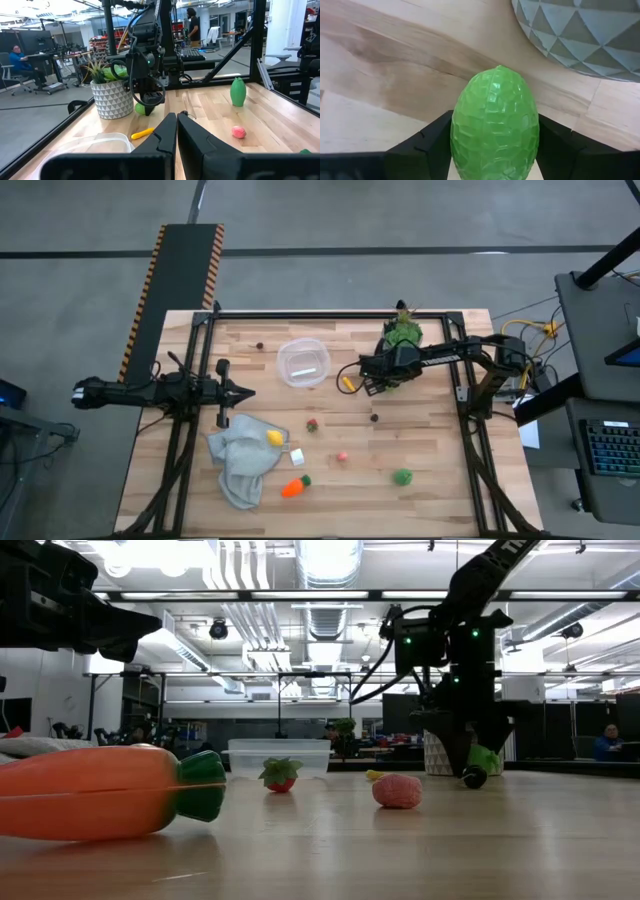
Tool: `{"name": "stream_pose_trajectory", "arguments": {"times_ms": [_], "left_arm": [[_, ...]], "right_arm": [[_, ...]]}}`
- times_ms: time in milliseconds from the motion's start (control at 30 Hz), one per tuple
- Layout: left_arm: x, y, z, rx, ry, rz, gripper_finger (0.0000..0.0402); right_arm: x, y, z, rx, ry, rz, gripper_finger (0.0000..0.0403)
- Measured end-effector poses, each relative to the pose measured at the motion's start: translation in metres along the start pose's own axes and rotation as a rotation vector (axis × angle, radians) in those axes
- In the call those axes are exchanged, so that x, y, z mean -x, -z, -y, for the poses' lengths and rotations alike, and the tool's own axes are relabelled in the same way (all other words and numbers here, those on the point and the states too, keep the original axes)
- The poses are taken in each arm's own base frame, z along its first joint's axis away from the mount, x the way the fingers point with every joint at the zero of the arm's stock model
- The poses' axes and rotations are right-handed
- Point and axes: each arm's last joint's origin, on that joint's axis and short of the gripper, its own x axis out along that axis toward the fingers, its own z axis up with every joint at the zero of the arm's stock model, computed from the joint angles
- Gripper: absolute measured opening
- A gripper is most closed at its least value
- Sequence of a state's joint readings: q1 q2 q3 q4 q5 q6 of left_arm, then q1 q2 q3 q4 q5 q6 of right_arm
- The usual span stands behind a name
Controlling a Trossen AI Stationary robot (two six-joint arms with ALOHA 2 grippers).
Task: Pick and placing Produce into tupperware
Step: Put the green melon into the transparent bin
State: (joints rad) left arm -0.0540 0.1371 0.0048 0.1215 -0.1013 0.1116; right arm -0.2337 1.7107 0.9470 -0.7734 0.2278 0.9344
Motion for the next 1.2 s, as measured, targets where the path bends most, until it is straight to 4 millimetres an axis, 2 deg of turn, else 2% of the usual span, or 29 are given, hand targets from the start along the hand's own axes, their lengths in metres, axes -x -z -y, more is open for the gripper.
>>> {"name": "stream_pose_trajectory", "arguments": {"times_ms": [333,733,900,1200], "left_arm": [[0.0,0.0,0.0,0.0,0.0,0.0,0.0],[0.0,0.0,0.0,0.0,0.0,0.0,0.0],[0.0,0.0,0.0,0.0,0.0,0.0,0.0],[0.0,0.0,0.0,0.0,0.0,0.0,0.0]], "right_arm": [[0.016,-0.008,-0.013,0.018,-0.079,0.011,0.0219],[0.075,-0.026,-0.054,0.144,-0.288,0.16,0.0219],[0.097,-0.038,-0.063,0.167,-0.366,0.239,0.0219],[0.118,-0.05,-0.073,0.206,-0.471,0.358,0.0219]]}}
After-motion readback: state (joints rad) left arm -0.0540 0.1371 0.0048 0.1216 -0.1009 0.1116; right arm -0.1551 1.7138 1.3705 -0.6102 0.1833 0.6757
